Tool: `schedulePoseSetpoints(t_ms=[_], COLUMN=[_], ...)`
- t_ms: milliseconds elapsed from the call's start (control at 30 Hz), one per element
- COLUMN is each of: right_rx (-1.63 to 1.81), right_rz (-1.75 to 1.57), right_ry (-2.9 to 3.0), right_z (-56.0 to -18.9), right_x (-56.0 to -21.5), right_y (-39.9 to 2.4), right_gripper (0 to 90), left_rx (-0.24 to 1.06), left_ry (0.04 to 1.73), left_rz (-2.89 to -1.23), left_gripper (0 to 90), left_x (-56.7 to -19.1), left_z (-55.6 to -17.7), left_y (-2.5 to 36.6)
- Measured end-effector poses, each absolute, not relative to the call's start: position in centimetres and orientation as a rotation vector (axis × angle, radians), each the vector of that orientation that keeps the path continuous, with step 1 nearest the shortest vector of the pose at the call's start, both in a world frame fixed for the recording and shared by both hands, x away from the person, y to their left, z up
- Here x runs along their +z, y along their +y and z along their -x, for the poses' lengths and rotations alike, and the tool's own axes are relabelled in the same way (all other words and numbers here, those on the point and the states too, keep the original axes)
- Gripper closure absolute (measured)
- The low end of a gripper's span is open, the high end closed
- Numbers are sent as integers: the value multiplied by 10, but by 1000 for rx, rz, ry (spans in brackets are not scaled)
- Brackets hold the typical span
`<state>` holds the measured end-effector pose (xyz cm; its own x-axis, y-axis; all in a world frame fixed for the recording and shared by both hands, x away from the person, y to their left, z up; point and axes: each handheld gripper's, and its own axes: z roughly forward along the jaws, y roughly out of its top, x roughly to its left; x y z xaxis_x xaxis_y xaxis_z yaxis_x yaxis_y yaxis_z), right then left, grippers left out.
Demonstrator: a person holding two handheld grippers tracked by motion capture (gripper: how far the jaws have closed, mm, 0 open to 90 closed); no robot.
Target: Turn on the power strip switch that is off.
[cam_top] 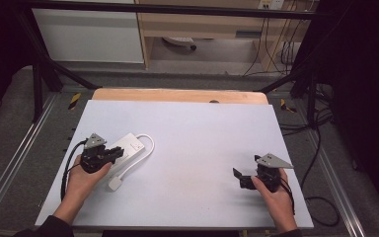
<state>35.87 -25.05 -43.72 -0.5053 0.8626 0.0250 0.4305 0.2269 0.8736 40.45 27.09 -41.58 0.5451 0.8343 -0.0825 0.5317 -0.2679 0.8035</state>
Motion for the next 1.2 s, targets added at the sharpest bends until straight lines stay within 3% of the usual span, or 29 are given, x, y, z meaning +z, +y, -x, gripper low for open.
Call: schedulePoseSetpoints(t_ms=[300, 1200], right_rx=[1220, 1226], right_rz=[-1189, -1183], right_ry=[2036, 2035], right_z=[-358, -358], right_x=[-437, -436], right_y=[-251, -251], right_gripper=[34, 33], left_rx=[448, 431], left_ry=[1108, 1087], left_rz=[-1967, -2041], left_gripper=[900, 900], left_x=[-420, -423], left_z=[-411, -423], left_y=[270, 260])
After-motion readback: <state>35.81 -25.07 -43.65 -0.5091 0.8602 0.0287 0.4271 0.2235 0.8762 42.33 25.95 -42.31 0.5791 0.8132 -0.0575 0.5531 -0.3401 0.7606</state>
